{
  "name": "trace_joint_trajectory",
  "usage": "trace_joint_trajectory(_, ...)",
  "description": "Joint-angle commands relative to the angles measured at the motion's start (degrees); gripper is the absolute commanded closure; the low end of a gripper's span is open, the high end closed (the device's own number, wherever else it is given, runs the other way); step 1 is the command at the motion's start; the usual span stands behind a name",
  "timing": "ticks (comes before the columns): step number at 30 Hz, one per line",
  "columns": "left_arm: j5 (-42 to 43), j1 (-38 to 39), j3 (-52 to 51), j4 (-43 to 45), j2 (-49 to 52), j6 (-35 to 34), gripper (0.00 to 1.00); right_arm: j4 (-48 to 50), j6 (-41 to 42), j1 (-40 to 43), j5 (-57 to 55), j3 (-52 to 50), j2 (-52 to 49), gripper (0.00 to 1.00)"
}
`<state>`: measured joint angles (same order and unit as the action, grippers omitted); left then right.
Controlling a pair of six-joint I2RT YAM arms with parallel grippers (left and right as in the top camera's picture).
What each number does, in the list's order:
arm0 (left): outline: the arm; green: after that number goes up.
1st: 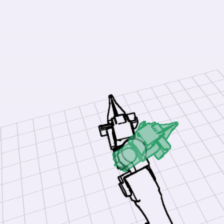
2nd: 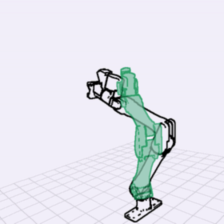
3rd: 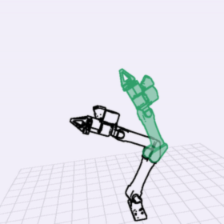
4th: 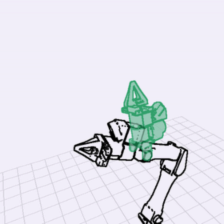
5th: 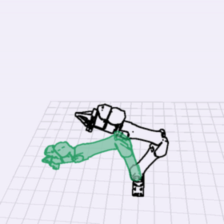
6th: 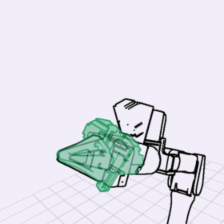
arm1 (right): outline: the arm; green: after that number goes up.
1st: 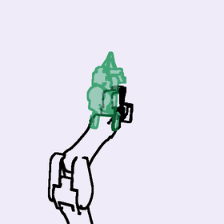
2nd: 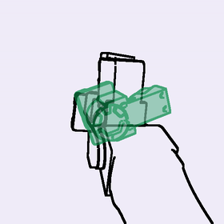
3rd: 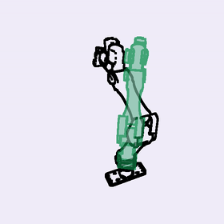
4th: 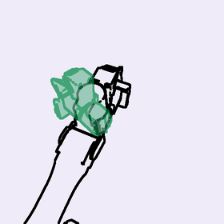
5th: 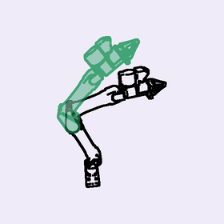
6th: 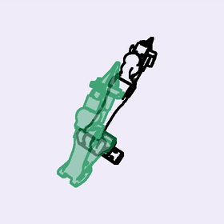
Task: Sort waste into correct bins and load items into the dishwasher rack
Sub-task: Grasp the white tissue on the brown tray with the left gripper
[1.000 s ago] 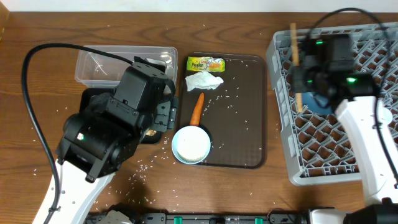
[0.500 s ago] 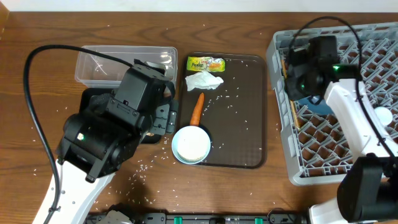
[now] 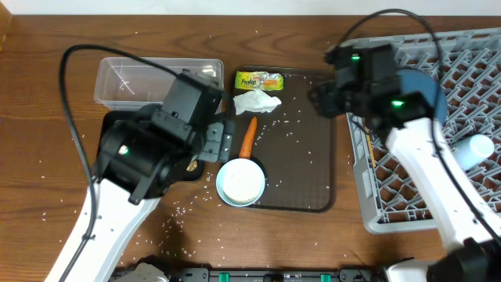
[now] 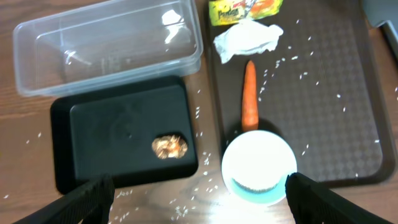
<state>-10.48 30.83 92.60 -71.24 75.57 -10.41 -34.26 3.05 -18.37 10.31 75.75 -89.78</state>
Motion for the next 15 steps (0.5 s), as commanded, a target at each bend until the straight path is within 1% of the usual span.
trace_joint_trajectory(1, 0.39, -0.28, 0.35, 1.57, 1.4, 1.84, 0.11, 0.94, 7.45, -2.38, -5.07, 0.31, -3.74, 0.48)
trace_joint_trajectory(5, 0.39, -0.28, 0.11, 4.94, 4.63, 5.77, 0.11, 0.81, 10.43, -0.28, -10.71, 1.03, -1.7, 0.41)
trace_joint_trajectory(8, 0.44, -0.28, -0.5, 10.08, 8.7, 8.13, 0.11, -3.43, 13.55, 4.13, -13.27, 2.51, 3.32, 0.39)
trace_joint_trajectory(10, 1.05, -0.28, -0.66, 13.73, 12.55, 10.01, 0.11, -7.39, 15.5, 8.76, -13.46, 3.13, 7.82, 0.37)
trace_joint_trajectory(11, 2.4, -0.28, -0.66, 15.5, 14.53, 11.5, 0.11, -8.83, 16.06, 10.88, -13.03, 3.13, 9.88, 0.35)
trace_joint_trajectory(14, 10.16, -0.28, -0.66, 21.44, 21.51, 18.93, 0.11, -12.79, 16.15, 17.29, -9.97, 3.13, 15.85, 0.28)
trace_joint_trajectory(15, 11.69, -0.28, -0.66, 23.15, 23.85, 21.07, 0.11, -14.25, 15.89, 19.21, -9.25, 3.13, 17.77, 0.24)
